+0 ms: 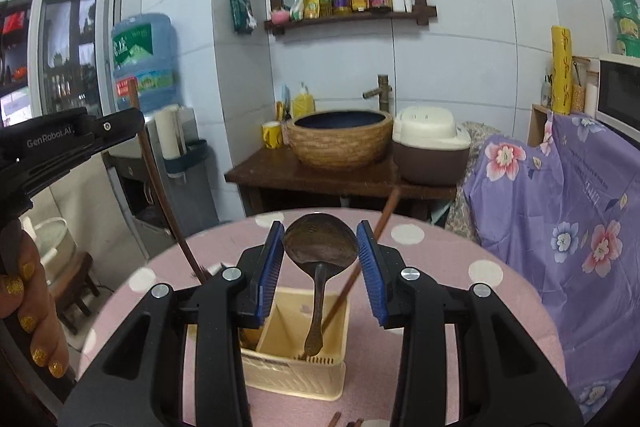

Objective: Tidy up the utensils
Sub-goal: 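Carry metal spoon and chopstick over the beige caddy with both tools, then open right tool dropping metal spoon into caddy while left tool releases chopstick there, then lower right tool onto the clear plastic spoon and close on its handle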

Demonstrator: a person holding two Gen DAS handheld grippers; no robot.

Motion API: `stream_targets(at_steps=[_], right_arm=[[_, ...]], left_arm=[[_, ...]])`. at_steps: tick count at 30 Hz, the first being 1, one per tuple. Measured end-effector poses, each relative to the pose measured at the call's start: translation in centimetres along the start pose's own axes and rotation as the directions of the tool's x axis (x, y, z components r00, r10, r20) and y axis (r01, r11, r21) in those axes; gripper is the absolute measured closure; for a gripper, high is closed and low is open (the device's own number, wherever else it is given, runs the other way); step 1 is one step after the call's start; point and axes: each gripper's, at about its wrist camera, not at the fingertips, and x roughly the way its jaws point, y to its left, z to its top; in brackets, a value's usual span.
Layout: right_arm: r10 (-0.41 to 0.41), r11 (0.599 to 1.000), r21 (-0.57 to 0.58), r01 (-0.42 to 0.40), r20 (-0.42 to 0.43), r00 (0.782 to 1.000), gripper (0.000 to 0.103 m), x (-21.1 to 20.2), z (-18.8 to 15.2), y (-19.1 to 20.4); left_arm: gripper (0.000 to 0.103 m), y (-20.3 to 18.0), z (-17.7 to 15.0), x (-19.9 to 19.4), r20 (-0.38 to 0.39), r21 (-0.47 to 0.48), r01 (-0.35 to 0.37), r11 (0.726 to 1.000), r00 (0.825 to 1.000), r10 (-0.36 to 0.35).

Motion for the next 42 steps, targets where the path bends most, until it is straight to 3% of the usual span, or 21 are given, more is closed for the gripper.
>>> stream_targets(at_steps=[8, 15, 17, 18, 19, 20, 22, 24, 27, 33, 36, 42], right_arm=[[-0.032, 0.999, -0.04, 0.03, -0.056, 0.998, 0.065, 2.4, -4.7, 0.6], [-0.042, 0.997, -0.069, 0.038, -0.06, 0.997, 0.064, 3.1, -6.4, 1.0], [-0.035, 0.997, -0.075, 0.03, -0.06, 0.998, 0.06, 3.0, -6.5, 1.2], [-0.032, 0.997, -0.076, 0.028, -0.056, 0.998, 0.05, 2.8, -6.5, 1.2], [-0.034, 0.997, -0.076, 0.031, -0.049, 0.998, 0.038, 2.6, -6.6, 1.2], [-0.039, 0.997, -0.075, 0.036, -0.038, 0.999, 0.035, 2.1, -6.6, 1.2], [-0.041, 0.996, -0.075, 0.04, -0.014, 0.999, 0.034, 0.7, -6.8, 1.2], [-0.049, 0.995, -0.085, 0.047, -0.019, 0.999, 0.032, -0.5, -7.3, 1.3], [-0.026, 0.996, -0.083, 0.018, -0.099, 0.995, 0.029, -1.7, -8.7, 1.6], [0.081, 0.99, -0.083, -0.112, -0.309, 0.948, 0.029, -3.5, -14.9, 4.4], [0.084, 0.981, -0.13, -0.142, -0.372, 0.924, 0.03, -3.4, -18.2, 6.6], [0.056, 0.978, -0.154, -0.141, -0.458, 0.887, 0.045, -1.7, -21.7, 8.8]], left_arm=[[0.095, 0.6, -5.3, 2.0, -0.105, 0.023, -0.004, 1.0, 0.994, 0.006], [0.096, 1.8, -6.6, 3.4, -0.173, 0.0, 0.004, 1.0, 0.985, -0.004], [0.095, 2.1, -6.7, 3.1, -0.174, -0.009, 0.003, 1.0, 0.985, -0.005], [0.094, 2.2, -6.7, 2.8, -0.173, -0.01, 0.005, 1.0, 0.985, -0.007], [0.087, 2.3, -6.7, 2.4, -0.172, -0.011, 0.009, 1.0, 0.985, -0.011], [0.082, 2.4, -6.7, 1.8, -0.169, -0.012, 0.016, 1.0, 0.985, -0.018], [0.06, 2.7, -6.8, 0.2, -0.147, -0.015, 0.026, 1.0, 0.989, -0.028], [0.05, 3.1, -7.3, -1.6, -0.126, -0.01, 0.023, 1.0, 0.992, -0.024], [0.043, 4.1, -8.8, -4.1, -0.126, -0.003, 0.005, 1.0, 0.992, -0.005], [0.039, 7.4, -14.0, -7.6, -0.211, -0.014, -0.054, 0.998, 0.976, 0.05], [0.039, 9.0, -16.3, -8.8, -0.252, -0.041, -0.094, 0.995, 0.964, 0.081], [0.039, 11.3, -19.1, -10.2, -0.314, -0.087, -0.121, 0.989, 0.945, 0.088]])
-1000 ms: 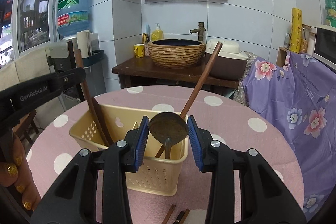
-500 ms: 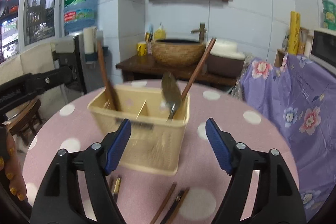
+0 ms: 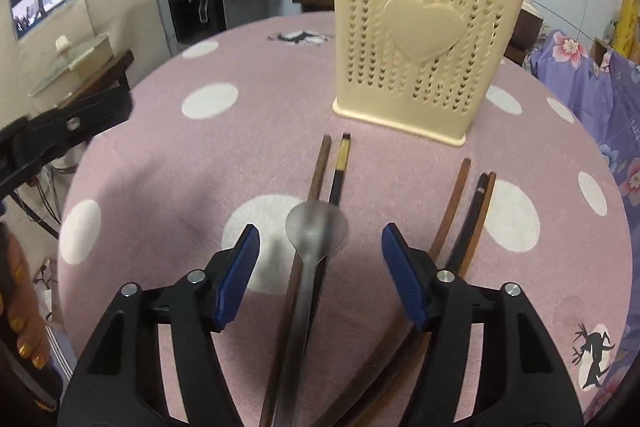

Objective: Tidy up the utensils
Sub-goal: 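Lower right tool onto the clear plastic spoon and close on its handle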

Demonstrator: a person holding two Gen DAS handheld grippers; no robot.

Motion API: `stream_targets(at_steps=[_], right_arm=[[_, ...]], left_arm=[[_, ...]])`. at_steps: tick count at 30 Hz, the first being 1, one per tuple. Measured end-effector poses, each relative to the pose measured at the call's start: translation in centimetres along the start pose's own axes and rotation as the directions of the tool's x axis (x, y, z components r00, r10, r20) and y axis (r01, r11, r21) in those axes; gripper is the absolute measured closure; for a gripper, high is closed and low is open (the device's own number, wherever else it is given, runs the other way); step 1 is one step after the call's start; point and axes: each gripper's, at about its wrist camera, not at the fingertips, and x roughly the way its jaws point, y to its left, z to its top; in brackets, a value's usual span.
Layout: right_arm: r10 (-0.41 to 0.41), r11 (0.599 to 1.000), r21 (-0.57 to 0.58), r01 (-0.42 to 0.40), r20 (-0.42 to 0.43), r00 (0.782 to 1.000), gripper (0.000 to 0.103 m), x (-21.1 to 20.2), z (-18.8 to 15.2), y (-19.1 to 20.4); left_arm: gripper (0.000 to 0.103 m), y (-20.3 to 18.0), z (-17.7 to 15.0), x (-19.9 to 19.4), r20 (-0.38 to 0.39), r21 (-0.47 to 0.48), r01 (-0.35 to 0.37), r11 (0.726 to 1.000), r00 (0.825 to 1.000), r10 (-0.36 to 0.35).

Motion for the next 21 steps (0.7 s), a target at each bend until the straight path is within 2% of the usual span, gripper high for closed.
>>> stream_targets(at_steps=[1, 6, 10, 13, 21], right_arm=[[-0.015, 1.0, 0.003, 0.015, -0.011, 1.0, 0.048, 0.3, -0.2, 0.2], [0.009, 0.999, 0.043, -0.008, -0.026, 1.0, 0.057, 0.3, -1.2, 0.1], [0.005, 0.998, 0.055, -0.004, -0.022, 1.0, 0.077, 0.4, -1.9, 0.0], [0.04, 0.996, 0.079, -0.038, -0.021, 0.999, 0.085, 0.3, -1.9, -0.3], [0.12, 0.977, 0.172, -0.122, 0.026, 0.992, 0.096, -0.8, -1.8, -2.2]], left_arm=[[0.039, 0.2, -0.2, -0.1, -0.003, -0.006, 0.001, 1.0, 1.0, -0.001], [0.039, 0.9, -0.8, -0.4, -0.007, -0.012, 0.004, 1.0, 1.0, -0.004], [0.039, 0.7, -1.3, -0.5, -0.011, -0.01, 0.017, 1.0, 1.0, -0.017], [0.039, 0.5, -1.6, -0.5, -0.016, -0.002, 0.026, 1.0, 1.0, -0.026], [0.039, 0.1, -2.2, -0.2, -0.04, 0.003, 0.037, 0.999, 0.999, -0.036]])
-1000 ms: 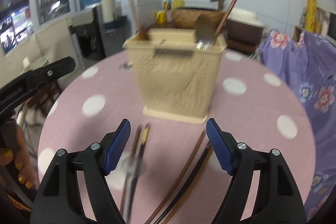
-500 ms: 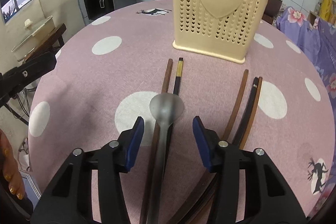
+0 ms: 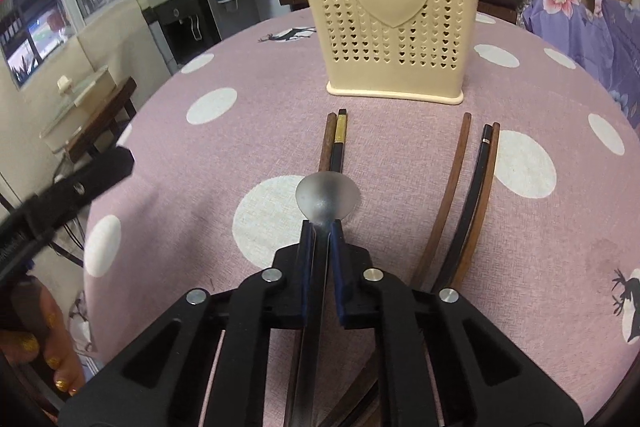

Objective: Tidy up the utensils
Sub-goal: 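Lower right tool onto the clear plastic spoon and close on its handle, then lift clear spoon with right tool while left tool moves toward the chopsticks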

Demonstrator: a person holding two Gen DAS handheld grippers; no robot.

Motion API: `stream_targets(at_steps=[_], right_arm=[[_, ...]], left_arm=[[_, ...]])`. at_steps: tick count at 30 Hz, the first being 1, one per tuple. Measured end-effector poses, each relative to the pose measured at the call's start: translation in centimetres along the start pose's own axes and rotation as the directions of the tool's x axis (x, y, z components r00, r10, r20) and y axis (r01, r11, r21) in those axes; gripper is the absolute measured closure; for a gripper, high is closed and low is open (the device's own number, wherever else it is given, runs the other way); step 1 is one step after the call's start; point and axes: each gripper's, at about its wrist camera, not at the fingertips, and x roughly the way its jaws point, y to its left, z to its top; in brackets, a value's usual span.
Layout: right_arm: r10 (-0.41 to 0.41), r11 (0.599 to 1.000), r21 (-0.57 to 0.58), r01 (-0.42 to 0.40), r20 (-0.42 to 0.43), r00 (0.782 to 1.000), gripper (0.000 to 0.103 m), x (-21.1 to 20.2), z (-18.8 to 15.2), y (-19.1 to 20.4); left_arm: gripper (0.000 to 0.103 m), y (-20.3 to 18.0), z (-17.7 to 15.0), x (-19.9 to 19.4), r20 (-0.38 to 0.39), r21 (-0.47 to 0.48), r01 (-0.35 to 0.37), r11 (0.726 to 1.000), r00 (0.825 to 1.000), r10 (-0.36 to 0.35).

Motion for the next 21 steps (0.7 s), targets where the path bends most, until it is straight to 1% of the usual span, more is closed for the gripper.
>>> stream_targets(at_steps=[2, 4, 6, 8, 9, 10, 12, 13, 18, 20, 21], right_arm=[[0.007, 1.0, 0.02, -0.007, 0.014, 1.0, 0.099, -0.4, 0.1, -0.6], [0.008, 0.999, 0.034, -0.009, 0.014, 1.0, 0.099, -0.5, 0.1, -1.3], [0.035, 0.999, 0.039, -0.035, 0.009, 0.999, 0.099, -0.5, 0.1, -1.7], [0.059, 0.997, 0.037, -0.06, 0.023, 0.998, 0.098, -0.8, 0.0, -1.6], [0.067, 0.997, 0.035, -0.068, 0.027, 0.997, 0.093, -0.9, -0.1, -1.4], [0.072, 0.997, 0.03, -0.072, 0.027, 0.997, 0.085, -1.0, -0.1, -1.2], [0.058, 0.998, 0.009, -0.058, 0.019, 0.998, 0.078, -0.7, -0.2, -0.6], [0.052, 0.999, 0.003, -0.052, 0.014, 0.999, 0.077, -0.5, -0.3, -0.4], [0.034, 0.999, 0.012, -0.034, -0.024, 0.999, 0.078, 0.6, -0.8, -0.4], [0.026, 1.0, 0.016, -0.026, -0.021, 0.999, 0.084, 0.6, -0.8, -0.5], [0.034, 0.999, 0.021, -0.033, -0.023, 0.999, 0.09, 0.6, -0.8, -0.6]], left_arm=[[0.039, -0.2, -0.1, 0.2, -0.009, -0.003, 0.007, 1.0, 1.0, -0.007], [0.038, -0.6, -0.2, 0.3, -0.012, 0.005, 0.008, 1.0, 1.0, -0.008], [0.038, -0.9, -0.3, 0.3, -0.013, 0.011, 0.013, 1.0, 1.0, -0.013], [0.038, -1.1, -0.3, 0.3, -0.01, 0.013, 0.015, 1.0, 1.0, -0.015], [0.038, -1.3, -0.4, 0.3, -0.009, 0.015, 0.014, 1.0, 1.0, -0.014], [0.037, -1.4, -0.4, 0.3, -0.009, 0.018, 0.013, 1.0, 1.0, -0.013], [0.037, -1.5, -0.5, 0.3, -0.012, 0.02, 0.012, 1.0, 1.0, -0.012], [0.037, -1.5, -0.5, 0.4, -0.014, 0.021, 0.013, 1.0, 1.0, -0.013], [0.037, -1.6, -0.8, 0.4, -0.023, 0.025, 0.008, 1.0, 1.0, -0.007], [0.037, -1.5, -0.8, 0.5, -0.026, 0.021, 0.009, 1.0, 1.0, -0.008], [0.037, -1.5, -0.9, 0.6, -0.028, 0.02, 0.009, 1.0, 1.0, -0.008]])
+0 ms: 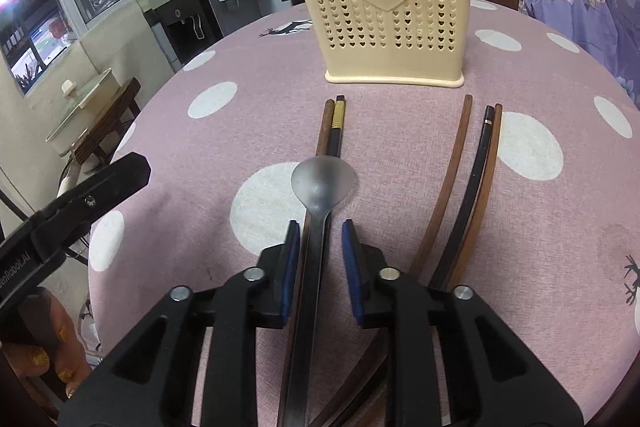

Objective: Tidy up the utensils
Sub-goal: 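Lift clear spoon with right tool while left tool moves toward the chopsticks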

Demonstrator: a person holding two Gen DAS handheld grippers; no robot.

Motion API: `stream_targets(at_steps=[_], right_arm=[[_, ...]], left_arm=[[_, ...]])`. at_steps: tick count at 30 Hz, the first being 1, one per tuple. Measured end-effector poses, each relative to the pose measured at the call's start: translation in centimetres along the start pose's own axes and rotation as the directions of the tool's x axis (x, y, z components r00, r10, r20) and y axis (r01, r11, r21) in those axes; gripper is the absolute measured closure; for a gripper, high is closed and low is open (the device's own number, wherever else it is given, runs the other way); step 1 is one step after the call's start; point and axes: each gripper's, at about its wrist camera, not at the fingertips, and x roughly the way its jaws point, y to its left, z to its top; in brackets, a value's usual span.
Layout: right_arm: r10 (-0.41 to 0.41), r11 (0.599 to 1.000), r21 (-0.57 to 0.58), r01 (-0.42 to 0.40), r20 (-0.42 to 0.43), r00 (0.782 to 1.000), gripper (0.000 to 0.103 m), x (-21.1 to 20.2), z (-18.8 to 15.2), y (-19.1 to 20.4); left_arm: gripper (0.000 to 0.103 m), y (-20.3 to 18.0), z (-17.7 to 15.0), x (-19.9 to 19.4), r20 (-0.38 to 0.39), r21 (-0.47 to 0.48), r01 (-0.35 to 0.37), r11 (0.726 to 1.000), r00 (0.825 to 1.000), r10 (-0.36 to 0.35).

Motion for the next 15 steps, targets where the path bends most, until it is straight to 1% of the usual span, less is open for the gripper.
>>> stream_targets(at_steps=[1, 3, 7, 9, 11, 12, 13, 15], right_arm=[[0.018, 1.0, 0.012, -0.018, 0.0, 1.0, 0.093, 0.0, 0.0, -0.1], [0.028, 0.999, 0.027, -0.028, 0.009, 1.0, 0.095, -0.3, 0.0, -0.4], [0.065, 0.994, 0.081, -0.069, 0.052, 0.997, 0.095, -1.7, 0.1, -1.8], [0.055, 0.993, 0.098, -0.063, 0.085, 0.995, 0.095, -2.8, 0.4, -2.6], [-0.002, 0.994, 0.108, -0.013, 0.136, 0.991, 0.095, -4.6, 0.6, -3.9], [-0.049, 0.994, 0.108, 0.032, 0.161, 0.986, 0.095, -5.5, 0.7, -4.5], [-0.122, 0.989, 0.107, 0.104, 0.182, 0.976, 0.095, -6.4, 0.8, -5.3], [-0.268, 0.961, 0.119, 0.249, 0.193, 0.944, 0.095, -7.5, 0.7, -7.1]], left_arm=[[0.037, 0.0, 0.0, 0.0, -0.001, -0.001, -0.001, 1.0, 1.0, 0.001], [0.037, 0.0, -0.1, 0.1, -0.003, -0.001, 0.0, 1.0, 1.0, 0.0], [0.037, -0.3, -0.1, 0.1, -0.004, 0.01, 0.0, 1.0, 1.0, 0.0], [0.037, -0.4, -0.1, 0.2, -0.007, 0.009, 0.001, 1.0, 1.0, -0.001], [0.037, -0.5, -0.2, 0.3, -0.011, 0.01, 0.004, 1.0, 1.0, -0.003], [0.037, -0.6, -0.2, 0.3, -0.013, 0.013, 0.004, 1.0, 1.0, -0.004], [0.037, -0.8, -0.3, 0.3, -0.014, 0.016, 0.004, 1.0, 1.0, -0.004], [0.037, -1.0, -0.4, 0.4, -0.017, 0.019, 0.007, 1.0, 1.0, -0.006]])
